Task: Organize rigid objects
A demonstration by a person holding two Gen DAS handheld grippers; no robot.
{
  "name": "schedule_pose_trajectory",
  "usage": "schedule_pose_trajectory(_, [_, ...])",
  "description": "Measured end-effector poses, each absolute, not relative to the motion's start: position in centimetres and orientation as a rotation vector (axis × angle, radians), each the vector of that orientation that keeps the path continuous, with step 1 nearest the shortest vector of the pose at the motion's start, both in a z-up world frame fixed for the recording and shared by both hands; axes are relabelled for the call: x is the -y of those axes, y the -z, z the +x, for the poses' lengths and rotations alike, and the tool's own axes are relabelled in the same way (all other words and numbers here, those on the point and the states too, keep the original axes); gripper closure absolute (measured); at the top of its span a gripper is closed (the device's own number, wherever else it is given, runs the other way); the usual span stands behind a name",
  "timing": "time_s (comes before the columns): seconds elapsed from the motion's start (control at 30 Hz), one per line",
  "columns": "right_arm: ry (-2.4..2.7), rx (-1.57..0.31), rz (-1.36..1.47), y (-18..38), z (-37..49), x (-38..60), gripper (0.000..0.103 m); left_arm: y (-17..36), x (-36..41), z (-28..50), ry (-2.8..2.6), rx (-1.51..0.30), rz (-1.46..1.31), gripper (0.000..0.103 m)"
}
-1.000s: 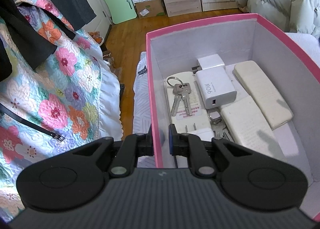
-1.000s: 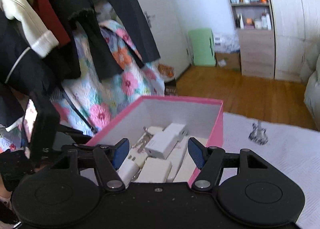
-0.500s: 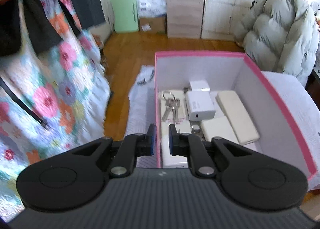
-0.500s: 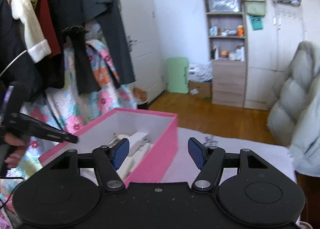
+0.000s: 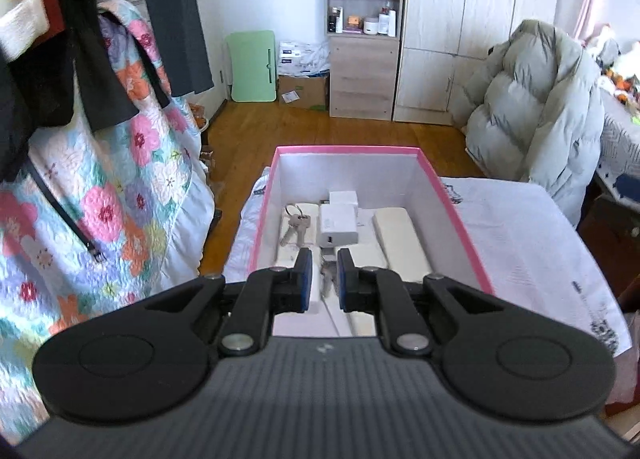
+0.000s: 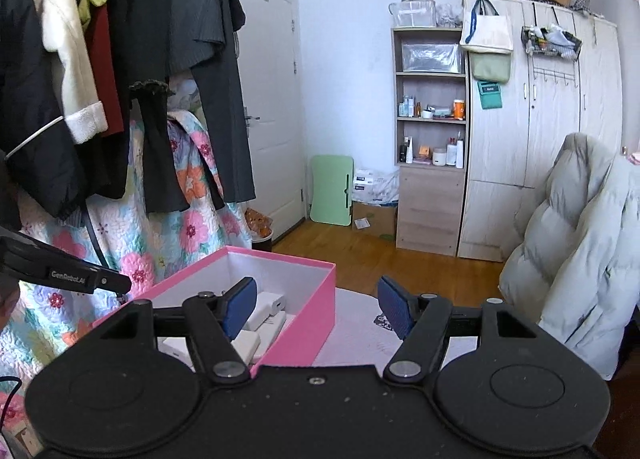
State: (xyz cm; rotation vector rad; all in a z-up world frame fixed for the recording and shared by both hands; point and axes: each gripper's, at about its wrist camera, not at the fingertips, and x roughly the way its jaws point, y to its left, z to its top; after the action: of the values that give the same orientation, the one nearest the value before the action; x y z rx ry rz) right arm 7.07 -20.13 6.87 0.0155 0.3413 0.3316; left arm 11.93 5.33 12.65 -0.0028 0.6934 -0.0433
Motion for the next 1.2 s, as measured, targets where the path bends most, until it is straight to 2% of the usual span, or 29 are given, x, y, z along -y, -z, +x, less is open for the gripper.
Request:
schedule_pose_trajectory(0.47, [-0.288, -0.341, 0.026, -6.2, 1.6, 21.4, 0.028, -11.6, -1.4, 3.5, 0.002, -0.644, 0.017, 0.082])
schedule_pose_trajectory(0.53, [-0.277, -0.332, 0.042, -5.9, 0.9, 21.7, 0.026, -11.8, -1.0, 2.5, 0.006, -0.617, 0.007, 0.077])
schedule_pose_trajectory(0.6, [-0.267, -0.329, 0.063, -5.7, 0.3, 21.9, 0.023, -11.9, -0.7, 1.8, 0.023, -0.604, -0.016, 0.065])
schedule_pose_trajectory(0.77, [-0.235, -0.288, 0.071, -5.1, -1.3, 22.0, 0.002, -11.4, -0.1, 0.5, 0.028, -0.592, -0.018, 0.055])
schedule_pose_trajectory(1.07, [-0.154, -0.244, 0.083, -2.8, -3.4, 21.7, 0.0, -7.7, -0.5, -0.8, 0.006, -0.599, -0.045, 0.037])
schedule_pose_trajectory(1.2, [-0.131, -0.293, 0.108, -1.2, -3.8, 21.9, 0.0, -6.7, -1.0, -1.2, 0.002, -0.59, -0.063, 0.033])
